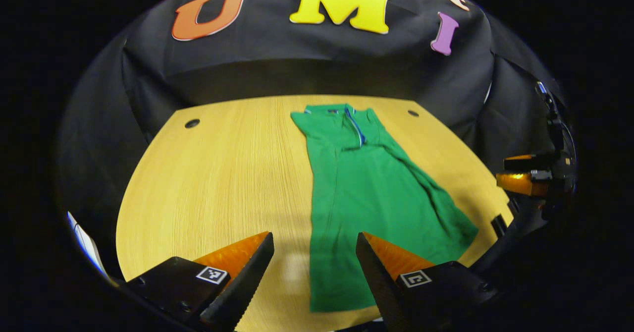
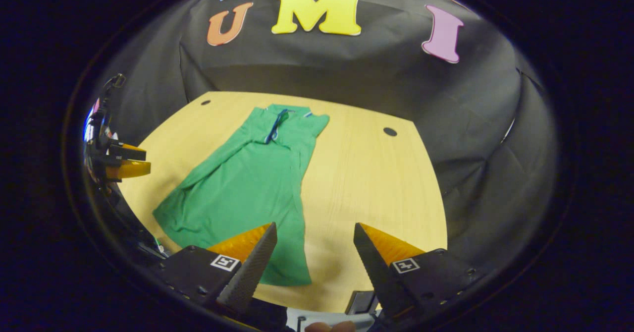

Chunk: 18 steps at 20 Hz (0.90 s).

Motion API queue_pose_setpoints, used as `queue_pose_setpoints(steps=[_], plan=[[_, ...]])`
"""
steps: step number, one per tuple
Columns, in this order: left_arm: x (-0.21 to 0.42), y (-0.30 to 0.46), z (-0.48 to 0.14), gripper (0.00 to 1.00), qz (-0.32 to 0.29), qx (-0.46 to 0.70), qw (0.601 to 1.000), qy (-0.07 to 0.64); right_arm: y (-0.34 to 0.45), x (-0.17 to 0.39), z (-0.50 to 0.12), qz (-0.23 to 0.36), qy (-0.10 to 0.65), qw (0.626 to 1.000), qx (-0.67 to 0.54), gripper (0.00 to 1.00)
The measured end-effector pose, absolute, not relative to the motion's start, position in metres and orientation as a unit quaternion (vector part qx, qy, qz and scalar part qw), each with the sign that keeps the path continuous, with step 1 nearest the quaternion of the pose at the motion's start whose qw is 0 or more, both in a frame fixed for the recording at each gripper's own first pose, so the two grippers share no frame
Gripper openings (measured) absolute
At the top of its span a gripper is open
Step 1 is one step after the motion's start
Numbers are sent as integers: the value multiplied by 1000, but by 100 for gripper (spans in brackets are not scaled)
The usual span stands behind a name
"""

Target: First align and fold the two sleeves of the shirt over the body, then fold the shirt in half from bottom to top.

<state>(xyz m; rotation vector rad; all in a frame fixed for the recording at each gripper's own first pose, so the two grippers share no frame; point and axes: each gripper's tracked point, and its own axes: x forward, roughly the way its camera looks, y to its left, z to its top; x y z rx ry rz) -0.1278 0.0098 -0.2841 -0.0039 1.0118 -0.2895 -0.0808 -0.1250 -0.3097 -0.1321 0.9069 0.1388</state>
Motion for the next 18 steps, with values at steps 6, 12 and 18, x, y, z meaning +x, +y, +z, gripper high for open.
queue_pose_setpoints(steps=[6, 12, 18], plan=[[-181, 3, -323, 100, -141, -49, 808, 570, -121, -111, -369, 82, 510, 854, -60, 96], [-186, 9, -344, 100, -123, -31, 790, 600, -120, -117, -402, 82, 553, 826, -71, 96], [-192, 7, -347, 100, -108, -17, 776, 621, -117, -115, -421, 83, 572, 813, -74, 96]])
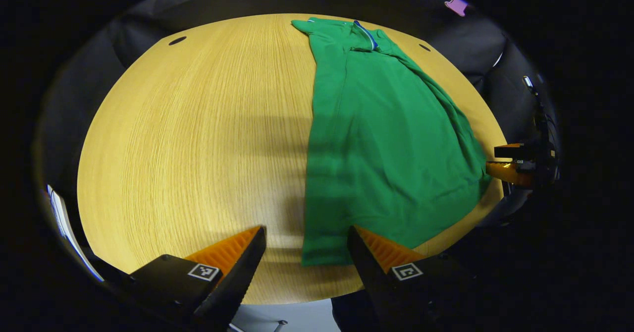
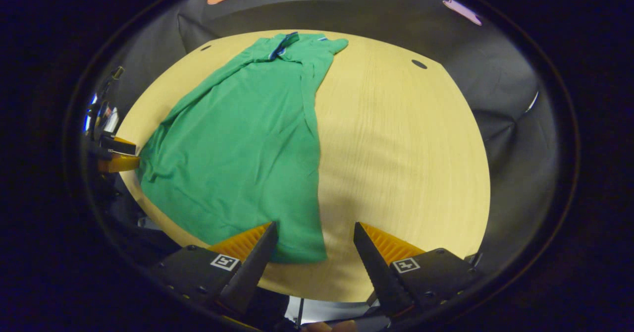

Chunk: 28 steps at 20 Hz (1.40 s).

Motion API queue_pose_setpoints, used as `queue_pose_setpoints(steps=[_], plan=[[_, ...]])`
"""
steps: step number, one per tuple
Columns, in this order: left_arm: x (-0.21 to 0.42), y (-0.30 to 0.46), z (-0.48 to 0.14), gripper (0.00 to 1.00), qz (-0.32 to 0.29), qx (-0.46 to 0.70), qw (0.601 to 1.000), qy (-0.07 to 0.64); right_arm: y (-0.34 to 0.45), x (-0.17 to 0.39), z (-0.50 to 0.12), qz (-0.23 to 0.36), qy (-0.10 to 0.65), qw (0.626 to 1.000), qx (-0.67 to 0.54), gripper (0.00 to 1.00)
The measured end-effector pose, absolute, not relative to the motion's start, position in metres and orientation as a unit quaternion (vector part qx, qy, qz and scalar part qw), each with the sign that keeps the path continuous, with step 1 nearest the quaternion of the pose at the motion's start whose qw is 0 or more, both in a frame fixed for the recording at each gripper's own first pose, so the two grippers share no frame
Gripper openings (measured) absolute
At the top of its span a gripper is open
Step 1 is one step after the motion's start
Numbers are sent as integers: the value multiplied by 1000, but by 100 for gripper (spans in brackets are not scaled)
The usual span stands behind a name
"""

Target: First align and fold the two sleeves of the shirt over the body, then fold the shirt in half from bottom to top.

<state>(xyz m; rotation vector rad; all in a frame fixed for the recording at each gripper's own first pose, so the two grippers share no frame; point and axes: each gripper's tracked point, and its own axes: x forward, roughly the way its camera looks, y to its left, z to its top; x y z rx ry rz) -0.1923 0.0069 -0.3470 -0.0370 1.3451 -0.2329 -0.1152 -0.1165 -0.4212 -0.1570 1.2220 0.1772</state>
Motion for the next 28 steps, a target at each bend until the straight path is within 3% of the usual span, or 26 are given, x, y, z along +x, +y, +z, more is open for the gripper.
queue_pose_setpoints(steps=[4, 5, 14, 16, 19, 20, 21, 22, 23, 24, 25, 28], plan=[[-190, 12, -349, 100, -104, 8, 771, 628, -115, -115, -428, 85, 579, 808, -70, 99], [-190, 12, -350, 100, -102, 11, 771, 629, -115, -115, -428, 86, 580, 807, -69, 94], [-193, 11, -351, 100, -74, 19, 763, 642, -111, -115, -431, 92, 593, 798, -56, 93], [-187, 4, -353, 95, -77, 18, 756, 650, -109, -119, -431, 91, 599, 794, -50, 67], [-181, -7, -352, 63, -82, 20, 745, 662, -106, -123, -430, 89, 606, 789, -52, 26], [-178, -11, -351, 54, -85, 19, 743, 664, -102, -122, -429, 96, 605, 789, -45, 26], [-173, -15, -350, 39, -88, 17, 742, 665, -102, -125, -431, 94, 608, 787, -44, 19], [-168, -20, -349, 30, -94, 14, 741, 665, -101, -124, -428, 93, 607, 788, -49, 11], [-164, -23, -349, 11, -97, 13, 739, 667, -100, -125, -428, 97, 607, 787, -52, 8], [-157, -25, -347, 6, -100, 10, 739, 666, -98, -127, -429, 99, 604, 789, -51, 8], [-150, -27, -345, 6, -102, 5, 738, 667, -98, -125, -428, 102, 606, 787, -51, 0], [-128, -38, -333, 6, -110, -34, 738, 665, -99, -126, -424, 100, 610, 785, -39, 2]])
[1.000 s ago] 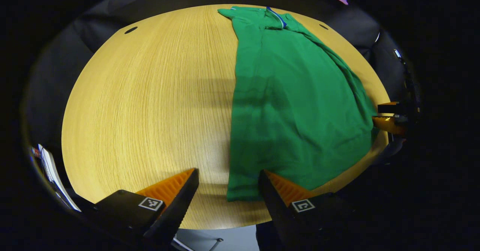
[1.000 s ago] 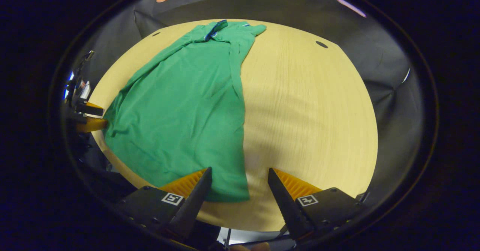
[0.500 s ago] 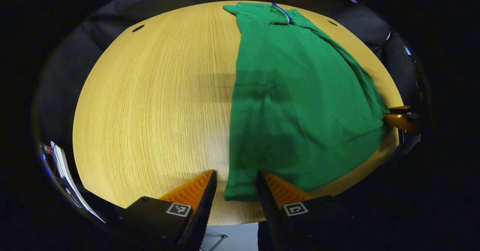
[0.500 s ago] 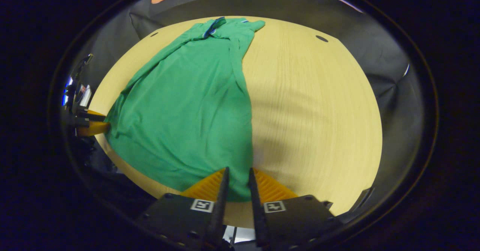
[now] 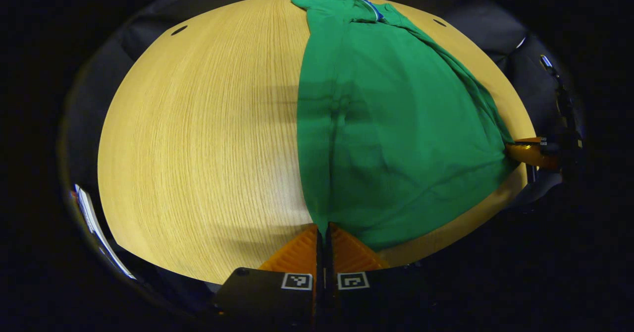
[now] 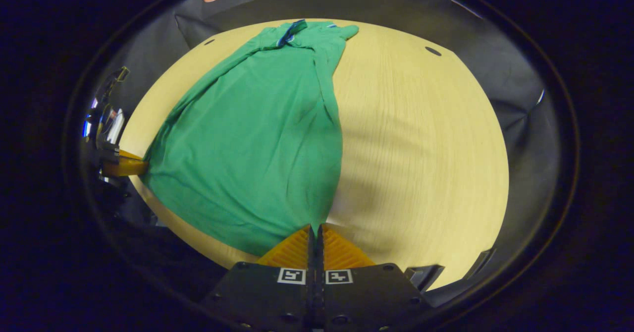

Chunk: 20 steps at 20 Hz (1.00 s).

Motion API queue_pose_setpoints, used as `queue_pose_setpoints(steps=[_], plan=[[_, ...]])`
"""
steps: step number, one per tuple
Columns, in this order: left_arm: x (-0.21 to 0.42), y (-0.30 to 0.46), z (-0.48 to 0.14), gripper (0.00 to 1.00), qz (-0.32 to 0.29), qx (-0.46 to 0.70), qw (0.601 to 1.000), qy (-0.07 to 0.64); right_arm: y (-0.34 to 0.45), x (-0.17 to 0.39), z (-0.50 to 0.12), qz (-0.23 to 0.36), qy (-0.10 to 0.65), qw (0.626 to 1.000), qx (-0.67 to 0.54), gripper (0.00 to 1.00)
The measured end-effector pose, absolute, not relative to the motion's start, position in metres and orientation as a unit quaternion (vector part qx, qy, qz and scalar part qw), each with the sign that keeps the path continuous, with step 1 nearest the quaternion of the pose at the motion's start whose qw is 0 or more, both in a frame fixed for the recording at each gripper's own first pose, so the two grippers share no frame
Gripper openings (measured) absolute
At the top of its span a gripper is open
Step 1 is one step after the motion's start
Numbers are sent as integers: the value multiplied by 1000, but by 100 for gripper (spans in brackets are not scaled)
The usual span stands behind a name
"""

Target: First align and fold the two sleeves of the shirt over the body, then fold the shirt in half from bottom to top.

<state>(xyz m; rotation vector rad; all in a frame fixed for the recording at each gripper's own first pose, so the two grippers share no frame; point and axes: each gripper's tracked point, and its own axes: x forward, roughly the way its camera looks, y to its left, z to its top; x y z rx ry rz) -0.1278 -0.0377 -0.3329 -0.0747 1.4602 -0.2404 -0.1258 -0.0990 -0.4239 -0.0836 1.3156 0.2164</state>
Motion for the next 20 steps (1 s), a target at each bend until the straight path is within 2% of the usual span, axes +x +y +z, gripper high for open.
queue_pose_setpoints(steps=[1, 2, 4, 5, 8, 9, 10, 11, 20], plan=[[-117, -41, -325, 6, -115, -43, 741, 661, -99, -125, -421, 99, 610, 785, -29, 0], [-104, -45, -316, 6, -123, -49, 746, 652, -101, -122, -416, 96, 609, 787, -19, 3], [-76, -50, -297, 6, -138, -57, 755, 639, -104, -117, -403, 96, 604, 792, -1, 0], [-60, -54, -286, 5, -145, -61, 759, 632, -106, -111, -396, 93, 598, 796, 3, 2], [-14, -66, -256, 6, -158, -72, 771, 613, -111, -96, -377, 88, 582, 808, 6, 0], [-82, -34, -282, 6, -161, -71, 777, 605, -112, -92, -370, 88, 576, 813, 6, 0], [-28, -61, -248, 6, -162, -66, 782, 598, -113, -87, -364, 89, 570, 817, 5, 0], [-12, -63, -240, 6, -164, -61, 788, 590, -113, -84, -357, 91, 566, 820, 4, 0], [64, -65, -204, 5, -185, -31, 845, 501, -116, -32, -304, 84, 506, 858, 4, 0]])
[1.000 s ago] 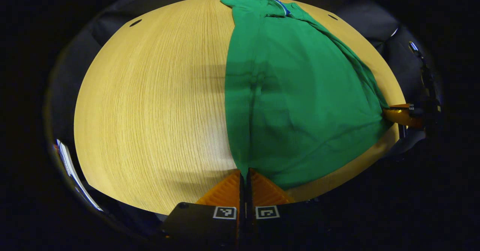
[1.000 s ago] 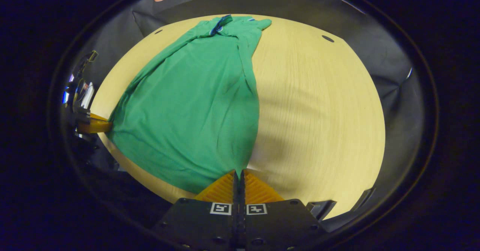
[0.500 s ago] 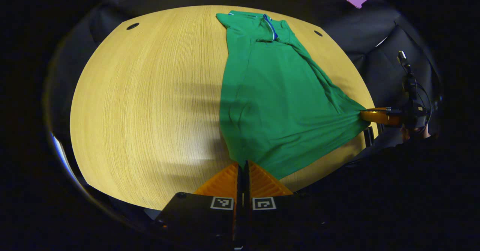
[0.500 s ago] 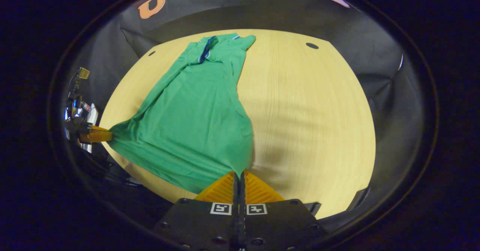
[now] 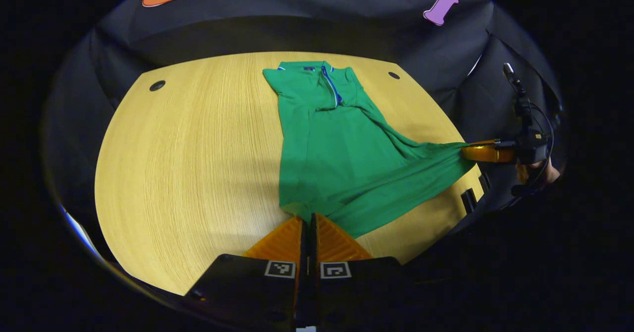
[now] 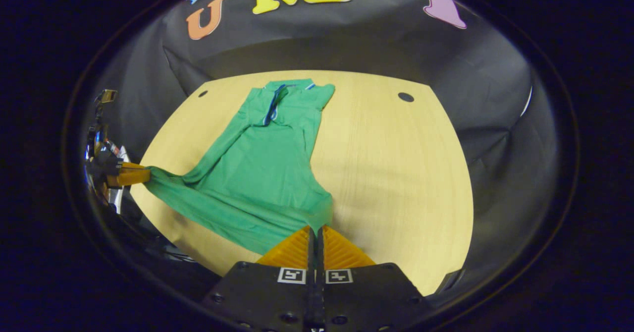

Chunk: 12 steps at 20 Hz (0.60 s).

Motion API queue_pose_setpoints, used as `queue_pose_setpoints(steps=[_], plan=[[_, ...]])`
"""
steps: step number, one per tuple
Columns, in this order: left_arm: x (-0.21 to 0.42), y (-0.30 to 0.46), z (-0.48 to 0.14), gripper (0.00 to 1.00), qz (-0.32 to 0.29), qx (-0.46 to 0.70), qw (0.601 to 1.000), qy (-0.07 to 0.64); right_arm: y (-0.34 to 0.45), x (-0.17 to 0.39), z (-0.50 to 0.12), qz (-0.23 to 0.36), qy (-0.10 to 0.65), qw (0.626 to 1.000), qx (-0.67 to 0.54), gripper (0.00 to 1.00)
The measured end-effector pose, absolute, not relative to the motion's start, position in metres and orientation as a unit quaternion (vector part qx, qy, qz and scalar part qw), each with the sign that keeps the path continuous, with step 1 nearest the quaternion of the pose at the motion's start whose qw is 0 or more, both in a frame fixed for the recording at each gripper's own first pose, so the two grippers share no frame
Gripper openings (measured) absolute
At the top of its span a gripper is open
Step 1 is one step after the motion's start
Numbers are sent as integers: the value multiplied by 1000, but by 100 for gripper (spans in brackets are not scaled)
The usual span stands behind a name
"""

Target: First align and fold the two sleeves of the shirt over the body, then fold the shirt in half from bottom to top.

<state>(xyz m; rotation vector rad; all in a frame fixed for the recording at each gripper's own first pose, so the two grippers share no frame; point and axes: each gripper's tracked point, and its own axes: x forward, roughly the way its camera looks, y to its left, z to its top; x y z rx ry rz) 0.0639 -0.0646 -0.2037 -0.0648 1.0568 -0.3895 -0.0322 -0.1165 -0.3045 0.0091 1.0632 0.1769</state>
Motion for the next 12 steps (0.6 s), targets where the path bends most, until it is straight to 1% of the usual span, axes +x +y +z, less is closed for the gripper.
queue_pose_setpoints(steps=[3, 6, 12], plan=[[89, -67, -187, 5, -184, -44, 862, 470, -117, -11, -287, 74, 481, 873, 25, 0], [117, -63, -173, 6, -178, -35, 879, 440, -113, 8, -272, 63, 457, 886, 50, 0], [179, -53, -152, 6, -142, -52, 907, 394, -106, 61, -248, 57, 416, 906, 50, 0]])
